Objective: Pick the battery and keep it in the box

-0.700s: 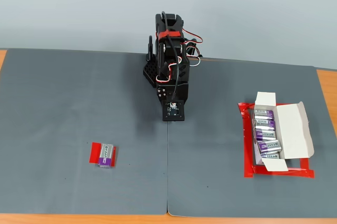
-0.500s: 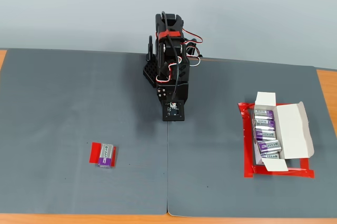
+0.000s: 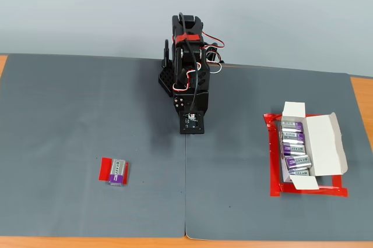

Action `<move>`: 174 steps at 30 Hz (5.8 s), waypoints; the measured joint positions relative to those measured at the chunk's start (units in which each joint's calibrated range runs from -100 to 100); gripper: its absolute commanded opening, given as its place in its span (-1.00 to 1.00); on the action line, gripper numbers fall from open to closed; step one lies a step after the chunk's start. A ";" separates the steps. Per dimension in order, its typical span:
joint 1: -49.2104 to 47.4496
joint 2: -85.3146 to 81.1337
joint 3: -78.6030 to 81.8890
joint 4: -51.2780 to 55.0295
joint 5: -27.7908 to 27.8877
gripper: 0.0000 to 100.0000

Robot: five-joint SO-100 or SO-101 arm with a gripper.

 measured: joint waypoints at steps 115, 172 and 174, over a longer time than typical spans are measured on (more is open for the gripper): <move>27.27 98.90 -66.46 -27.15 14.99 -0.79; 25.94 108.33 -68.07 -31.22 14.99 -0.70; 26.01 108.33 -68.07 -31.22 15.04 -0.71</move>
